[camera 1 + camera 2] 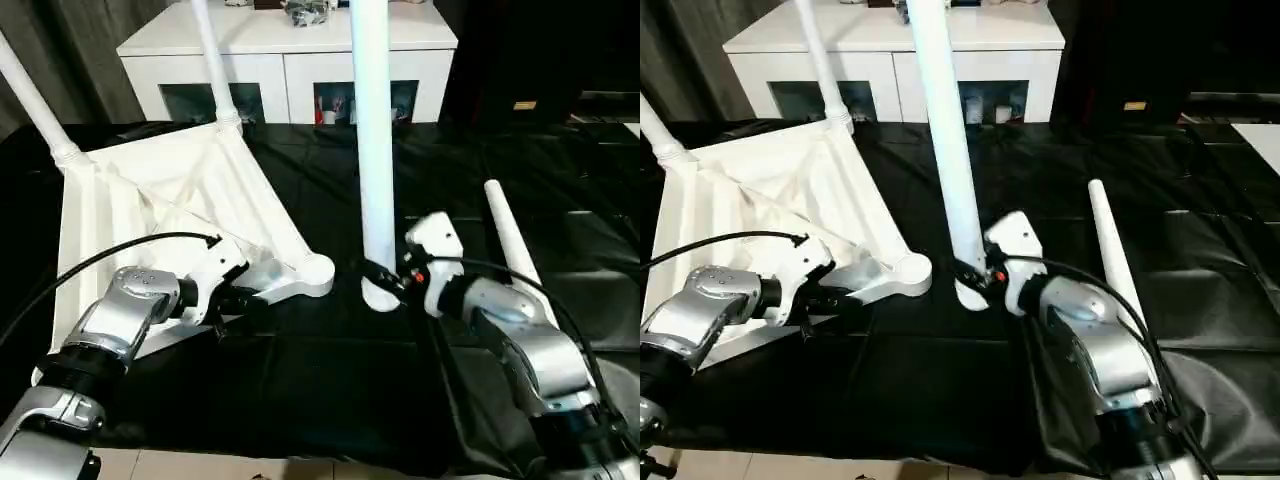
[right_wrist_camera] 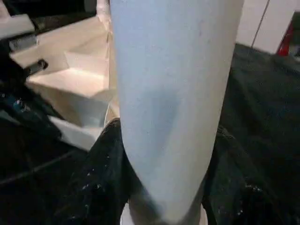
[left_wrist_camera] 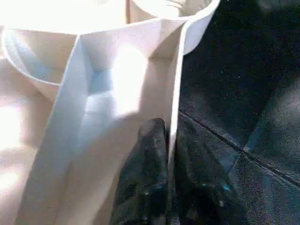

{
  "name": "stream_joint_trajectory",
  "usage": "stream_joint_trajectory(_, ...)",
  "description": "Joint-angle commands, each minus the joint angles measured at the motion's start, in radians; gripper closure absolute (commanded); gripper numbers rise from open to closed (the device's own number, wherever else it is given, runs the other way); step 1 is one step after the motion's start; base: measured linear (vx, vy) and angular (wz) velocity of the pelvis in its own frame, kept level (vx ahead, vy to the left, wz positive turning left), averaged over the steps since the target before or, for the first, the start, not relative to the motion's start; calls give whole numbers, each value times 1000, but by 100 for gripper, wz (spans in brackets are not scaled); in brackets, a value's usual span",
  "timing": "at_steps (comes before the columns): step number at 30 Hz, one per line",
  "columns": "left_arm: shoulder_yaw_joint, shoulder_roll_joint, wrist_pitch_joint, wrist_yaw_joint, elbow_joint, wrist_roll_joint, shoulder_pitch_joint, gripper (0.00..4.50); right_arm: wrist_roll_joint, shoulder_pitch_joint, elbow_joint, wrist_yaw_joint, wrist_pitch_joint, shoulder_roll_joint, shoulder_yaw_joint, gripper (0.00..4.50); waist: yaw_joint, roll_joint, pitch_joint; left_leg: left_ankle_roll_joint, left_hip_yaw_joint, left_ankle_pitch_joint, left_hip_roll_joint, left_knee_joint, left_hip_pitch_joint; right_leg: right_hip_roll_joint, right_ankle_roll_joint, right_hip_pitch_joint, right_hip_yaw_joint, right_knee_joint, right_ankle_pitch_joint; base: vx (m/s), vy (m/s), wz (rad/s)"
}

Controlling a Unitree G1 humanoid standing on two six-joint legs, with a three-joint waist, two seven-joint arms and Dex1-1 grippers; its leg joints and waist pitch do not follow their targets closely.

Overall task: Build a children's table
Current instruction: Insert table leg to table base

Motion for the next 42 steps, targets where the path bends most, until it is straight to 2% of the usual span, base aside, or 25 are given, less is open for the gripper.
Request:
stream_joint_trajectory(1,4,-2,12,-8,-15,-5,22,438,13,-19,3,-7,-11,7,-18,264,-3,0,-61,-10,-15,-77,54,-81,2,-90,-245,52,45,-64,109,0,0,0)
stream_joint_trajectory(3,5,-5,19,-9,-30,-11,30,445,25,-21,-3,-1,-6,9,-25,264,-2,-3,-62,-4,-14,-61,54,-80,1,-90,-247,54,45,-62,135,0,0,0)
stream_joint_trajectory(4,2,-6,22,-12,-42,-13,40,445,32,-22,-5,3,-4,10,-28,264,-5,-14,-62,1,-12,-57,53,-81,-1,-89,-246,56,46,-64,140,0,0,0)
stream_joint_trajectory(5,-1,-7,24,-13,-48,-14,45,450,34,-22,-5,4,-3,10,-30,264,-4,-7,-62,5,-14,-52,53,-80,-1,-89,-244,55,44,-61,141,0,0,0)
stream_joint_trajectory(8,-14,-6,28,-29,-85,-17,70,450,61,-35,9,4,0,27,-52,265,-8,-2,-61,11,-13,-57,53,-80,0,-91,-246,54,45,-63,136,0,0,0)
stream_joint_trajectory(9,-17,-14,27,-31,-110,-18,84,450,91,-45,19,6,12,41,-74,265,-10,-8,-60,13,-13,-63,54,-82,-1,-90,-249,53,45,-65,126,0,0,0)
stream_joint_trajectory(11,-28,-13,19,-33,-152,-10,99,450,127,-56,23,11,39,58,-97,265,-10,-6,-59,14,-13,-71,56,-83,2,-92,-256,52,45,-66,102,0,0,0)
stream_joint_trajectory(12,-35,-11,21,-41,-194,-12,105,450,168,-73,27,30,79,69,-113,265,-11,-17,-57,19,-12,-72,56,-85,0,-90,-253,53,45,-69,89,0,0,0)
stream_joint_trajectory(13,-35,-11,21,-41,-194,-12,105,450,168,-73,27,30,79,69,-113,265,-9,-12,-59,21,-13,-71,56,-84,1,-93,-255,54,46,-66,85,0,0,0)
stream_joint_trajectory(14,-31,-16,24,-39,-210,-18,106,450,188,-81,36,47,94,72,-116,265,-6,-9,-58,24,-11,-71,57,-83,5,-91,-253,47,45,-69,68,0,0,0)
stream_joint_trajectory(16,-32,-22,21,-30,-225,-14,105,450,198,-99,76,67,104,78,-111,265,1,-10,-57,23,-8,-66,57,-83,4,-90,-252,46,45,-69,59,0,0,0)
stream_joint_trajectory(22,-33,-30,14,-7,-261,4,115,450,198,-149,192,87,112,105,-103,265,2,-15,-61,19,-2,-43,56,-82,3,-91,-255,45,42,-65,78,0,0,0)
stream_joint_trajectory(24,-20,-37,16,10,-260,0,116,450,184,-158,231,89,104,119,-86,265,2,-20,-64,33,0,-16,55,-79,3,-90,-254,44,40,-61,112,0,0,0)
stream_joint_trajectory(25,-20,-37,16,11,-260,0,116,450,184,-158,233,89,104,120,-85,265,2,-20,-65,38,1,-11,54,-77,1,-90,-255,43,40,-60,120,0,0,0)
stream_joint_trajectory(28,-5,-47,15,12,-267,-8,114,450,170,-175,309,85,66,142,-81,265,3,-21,-65,54,7,-7,53,-74,-3,-91,-253,41,39,-60,123,0,0,0)
stream_joint_trajectory(38,0,-51,21,10,-282,-17,119,450,151,-196,404,90,22,160,-85,265,2,-21,-66,69,10,-11,54,-72,-6,-92,-253,37,37,-58,109,0,0,0)
stream_joint_trajectory(42,15,-53,19,16,-276,-20,119,450,96,-179,433,86,-50,145,-59,265,1,-23,-65,70,10,-14,54,-73,-7,-91,-253,36,36,-59,94,0,0,0)
